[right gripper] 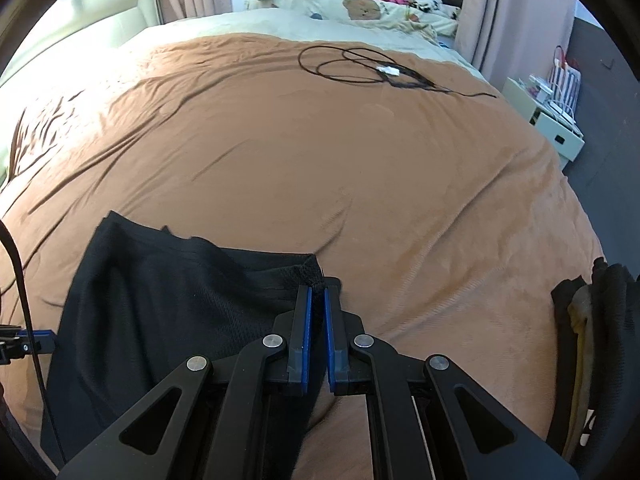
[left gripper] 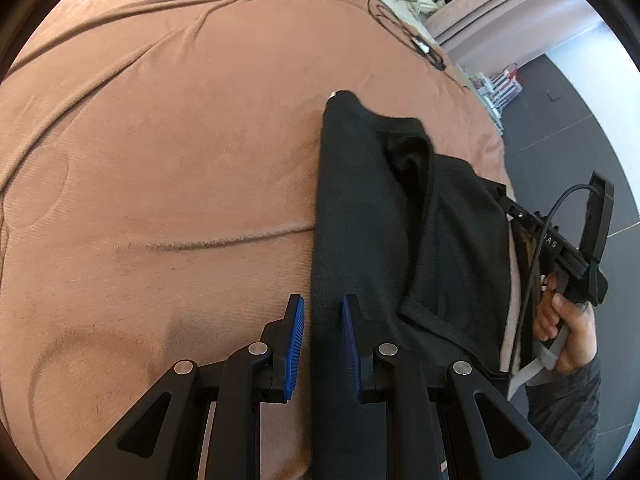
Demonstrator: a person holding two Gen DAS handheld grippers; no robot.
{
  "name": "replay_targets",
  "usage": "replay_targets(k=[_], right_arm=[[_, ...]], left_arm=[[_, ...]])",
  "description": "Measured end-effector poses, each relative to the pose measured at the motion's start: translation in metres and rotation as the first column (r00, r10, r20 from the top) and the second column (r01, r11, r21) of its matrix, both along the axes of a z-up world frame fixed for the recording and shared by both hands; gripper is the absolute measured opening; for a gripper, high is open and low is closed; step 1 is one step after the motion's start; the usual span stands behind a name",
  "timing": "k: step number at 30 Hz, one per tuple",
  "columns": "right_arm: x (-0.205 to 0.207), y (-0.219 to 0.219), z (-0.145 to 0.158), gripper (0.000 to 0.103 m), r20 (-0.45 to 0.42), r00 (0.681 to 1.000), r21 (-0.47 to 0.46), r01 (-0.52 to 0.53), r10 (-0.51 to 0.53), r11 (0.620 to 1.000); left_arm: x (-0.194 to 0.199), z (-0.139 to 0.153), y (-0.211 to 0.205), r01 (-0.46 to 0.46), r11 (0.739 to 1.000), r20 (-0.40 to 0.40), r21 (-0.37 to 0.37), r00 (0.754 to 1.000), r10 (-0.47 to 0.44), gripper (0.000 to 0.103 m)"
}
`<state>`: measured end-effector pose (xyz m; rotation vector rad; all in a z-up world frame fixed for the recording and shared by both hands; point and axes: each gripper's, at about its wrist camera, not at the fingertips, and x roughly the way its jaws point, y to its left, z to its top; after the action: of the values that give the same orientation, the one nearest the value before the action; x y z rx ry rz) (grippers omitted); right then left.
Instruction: Fold small clothes
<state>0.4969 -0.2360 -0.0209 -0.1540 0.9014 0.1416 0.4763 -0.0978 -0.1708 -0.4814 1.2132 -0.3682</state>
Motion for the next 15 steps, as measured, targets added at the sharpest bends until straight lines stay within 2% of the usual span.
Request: replay_targets(k=[5,6,8,10,15], right_arm=[[0.005,-0.002,0.000,0.005,-0.024,0.999,0.001,0.034,-0.034,0.999],[0.004,-0.003,0.001,0.006,-0.028,0.999,0.015,0.031,-0.030,0.999],[0.002,-0.003,0.002,0.016,-0.033,0.999,0.033,0.022,-0.021,0.999],[-0.001,-0.003,0.002,0.018,-0.031,1.000,0.040,0.003,-0.002,0.999],[0.005,0.000,-0.010,0.021,-0.090,0.995,0.043,-0.035,0.038,0.998]], left_arm=[[0.001,-0.002,0.001,-0.012,1.000,-0.007,0.000,1.000,0.012,0.020],[0.000,-0.001,0.000,-0.010,1.000,-0.002,0.004,1.000,0.010,0.020],[0.000,0.001,0.000,-0.009,1.000,0.003,0.002,1.000,0.009,0.020],[0.000,0.003,-0.002,-0.008,1.000,0.008,-0.002,1.000,0.008,0.020],[0.001,0.005,-0.004,0.006,1.000,0.014,0.012,1.000,-0.006,0.020]])
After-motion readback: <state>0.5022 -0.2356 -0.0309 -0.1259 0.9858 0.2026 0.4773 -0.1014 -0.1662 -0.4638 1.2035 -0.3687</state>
